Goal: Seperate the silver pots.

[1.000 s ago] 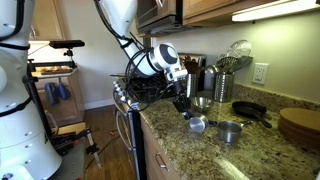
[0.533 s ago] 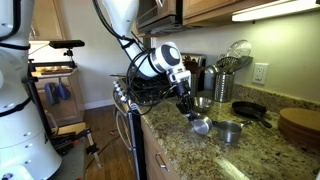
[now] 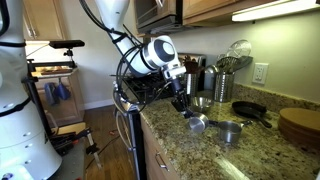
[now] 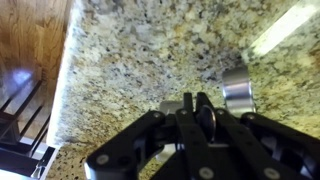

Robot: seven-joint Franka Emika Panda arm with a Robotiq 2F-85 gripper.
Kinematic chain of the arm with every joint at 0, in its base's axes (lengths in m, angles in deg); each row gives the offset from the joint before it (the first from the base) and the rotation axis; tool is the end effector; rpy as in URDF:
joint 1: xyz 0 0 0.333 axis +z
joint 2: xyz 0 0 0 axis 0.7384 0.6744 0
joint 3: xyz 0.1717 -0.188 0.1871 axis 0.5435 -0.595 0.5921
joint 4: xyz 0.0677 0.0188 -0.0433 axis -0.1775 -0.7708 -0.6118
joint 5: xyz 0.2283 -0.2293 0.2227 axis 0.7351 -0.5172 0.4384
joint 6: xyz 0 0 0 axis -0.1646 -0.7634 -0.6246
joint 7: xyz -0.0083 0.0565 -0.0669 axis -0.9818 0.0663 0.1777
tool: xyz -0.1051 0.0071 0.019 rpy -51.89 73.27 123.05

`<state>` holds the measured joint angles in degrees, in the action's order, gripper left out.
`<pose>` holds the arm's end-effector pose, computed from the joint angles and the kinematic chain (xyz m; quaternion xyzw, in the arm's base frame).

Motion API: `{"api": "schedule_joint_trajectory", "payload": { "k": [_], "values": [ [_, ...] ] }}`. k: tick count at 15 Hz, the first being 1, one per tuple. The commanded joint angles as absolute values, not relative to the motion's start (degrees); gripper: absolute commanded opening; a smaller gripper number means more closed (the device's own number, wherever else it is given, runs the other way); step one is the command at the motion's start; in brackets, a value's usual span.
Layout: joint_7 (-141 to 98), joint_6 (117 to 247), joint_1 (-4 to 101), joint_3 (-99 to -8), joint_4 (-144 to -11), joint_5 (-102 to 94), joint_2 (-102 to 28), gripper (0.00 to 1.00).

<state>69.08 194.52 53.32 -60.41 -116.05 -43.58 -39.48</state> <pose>0.5326 -0.0394 0.2473 0.8255 -0.5178 0.1676 0.1494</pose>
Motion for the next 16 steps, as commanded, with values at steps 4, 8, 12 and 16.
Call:
{"api": "schedule_joint_trajectory", "payload": {
  "k": [4, 8, 12, 16],
  "values": [
    [70.45, 203.17, 48.87, -60.27, -128.18, -46.96, -50.36, 0.08],
    [68.72, 215.33, 46.73, -62.25, -132.05, -47.19, -50.03, 0.08],
    [66.06, 222.86, 45.69, -63.81, -133.91, -46.88, -48.89, 0.08],
    [66.53, 231.27, 44.98, -66.08, -134.94, -47.98, -47.76, 0.08]
  ]
}}
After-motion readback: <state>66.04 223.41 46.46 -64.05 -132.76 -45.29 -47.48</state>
